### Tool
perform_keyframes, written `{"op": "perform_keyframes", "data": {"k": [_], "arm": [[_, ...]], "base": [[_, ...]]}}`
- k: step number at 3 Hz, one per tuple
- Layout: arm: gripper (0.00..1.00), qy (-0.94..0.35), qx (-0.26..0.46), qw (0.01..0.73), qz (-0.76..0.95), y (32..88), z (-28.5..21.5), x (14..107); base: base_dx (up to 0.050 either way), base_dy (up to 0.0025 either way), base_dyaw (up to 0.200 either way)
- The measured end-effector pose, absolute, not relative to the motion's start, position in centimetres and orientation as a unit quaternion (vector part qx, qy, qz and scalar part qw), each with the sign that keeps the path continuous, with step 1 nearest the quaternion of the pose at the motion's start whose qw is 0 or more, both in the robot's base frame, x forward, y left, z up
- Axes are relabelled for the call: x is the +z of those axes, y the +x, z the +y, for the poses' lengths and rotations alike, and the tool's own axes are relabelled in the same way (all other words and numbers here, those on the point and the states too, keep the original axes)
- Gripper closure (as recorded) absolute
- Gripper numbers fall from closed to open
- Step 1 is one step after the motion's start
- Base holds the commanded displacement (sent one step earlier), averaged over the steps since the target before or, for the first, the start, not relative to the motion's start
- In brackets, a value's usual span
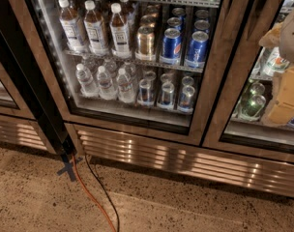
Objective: Open left fridge door
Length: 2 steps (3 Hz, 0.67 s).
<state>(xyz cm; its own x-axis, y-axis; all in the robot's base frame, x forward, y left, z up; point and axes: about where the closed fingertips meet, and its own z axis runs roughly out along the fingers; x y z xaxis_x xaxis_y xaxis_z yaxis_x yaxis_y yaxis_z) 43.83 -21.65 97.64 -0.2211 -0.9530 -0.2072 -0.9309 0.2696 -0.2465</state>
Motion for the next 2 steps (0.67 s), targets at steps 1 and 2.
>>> {"op": "perform_keyframes", "data": {"k": [1,2], "arm": [[0.0,-0.605,-0.035,0.17,0.777,44.12,-21.51,97.9],[0.0,-0.613,-0.025,0.199,0.764,44.88,-21.17,98.31]], "base": [[0.0,0.0,0.0],[0.0,0.0,0.0]]}}
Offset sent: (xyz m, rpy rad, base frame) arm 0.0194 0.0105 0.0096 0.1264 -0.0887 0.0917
